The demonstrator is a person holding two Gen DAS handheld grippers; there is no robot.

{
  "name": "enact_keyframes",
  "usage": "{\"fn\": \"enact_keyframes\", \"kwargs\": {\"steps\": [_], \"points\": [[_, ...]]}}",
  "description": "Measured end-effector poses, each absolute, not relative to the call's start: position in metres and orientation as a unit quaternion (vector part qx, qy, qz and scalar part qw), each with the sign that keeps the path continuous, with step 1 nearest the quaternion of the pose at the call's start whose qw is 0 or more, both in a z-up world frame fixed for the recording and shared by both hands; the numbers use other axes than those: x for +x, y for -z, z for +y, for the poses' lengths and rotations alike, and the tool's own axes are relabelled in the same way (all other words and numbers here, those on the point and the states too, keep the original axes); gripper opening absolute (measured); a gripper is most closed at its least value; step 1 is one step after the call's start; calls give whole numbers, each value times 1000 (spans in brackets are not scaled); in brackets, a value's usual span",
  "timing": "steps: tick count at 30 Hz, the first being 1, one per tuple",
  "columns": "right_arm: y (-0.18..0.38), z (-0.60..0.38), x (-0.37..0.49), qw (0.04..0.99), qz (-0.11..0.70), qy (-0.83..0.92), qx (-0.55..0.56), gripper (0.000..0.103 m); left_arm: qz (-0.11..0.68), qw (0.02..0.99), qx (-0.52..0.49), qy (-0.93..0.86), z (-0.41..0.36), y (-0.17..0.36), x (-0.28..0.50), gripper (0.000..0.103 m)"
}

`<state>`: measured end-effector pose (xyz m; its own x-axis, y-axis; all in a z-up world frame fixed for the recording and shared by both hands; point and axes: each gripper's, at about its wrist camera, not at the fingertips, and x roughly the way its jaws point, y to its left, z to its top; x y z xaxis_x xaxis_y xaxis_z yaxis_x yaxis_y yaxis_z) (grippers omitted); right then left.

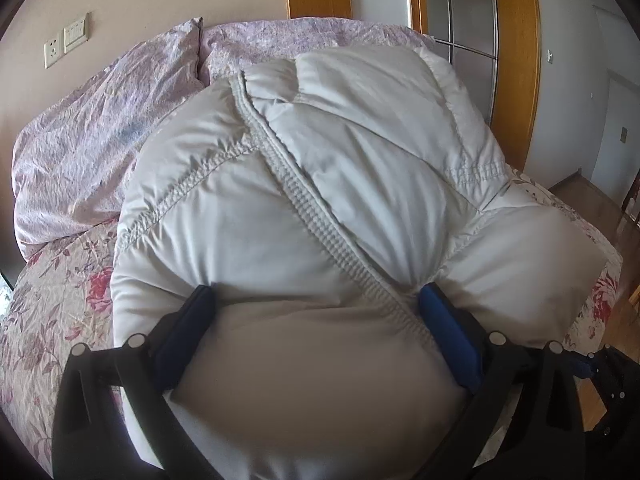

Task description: Fold large clothes

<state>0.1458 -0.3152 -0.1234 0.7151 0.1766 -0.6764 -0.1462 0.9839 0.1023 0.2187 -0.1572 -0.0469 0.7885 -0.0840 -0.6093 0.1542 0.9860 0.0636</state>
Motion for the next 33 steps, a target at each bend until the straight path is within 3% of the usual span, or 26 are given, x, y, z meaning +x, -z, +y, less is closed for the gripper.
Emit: {"fn": "enact_keyframes", "kwargs": {"steps": [5,10,18,23,27,33], "points": [[61,-322,134,950,294,-104,29,71,303,948,-1,98,-117,13,194,101],[-3,-285,151,958,231,-168,1,71,260,965,-6,21,-60,-13,193,101],[-48,-198,242,946,221,-221,-86,71,296,954,-41,0,-11,-6,240,101],[-48,-188,299,937,249,-230,-83,70,306,951,-35,-2,-5,3,264,101],[-14,-196,332,930,296,-189,-109,70,305,952,-41,7,-7,7,278,101],[27,-240,345,926,322,-189,-50,71,301,953,-25,29,-31,16,293,101]]}}
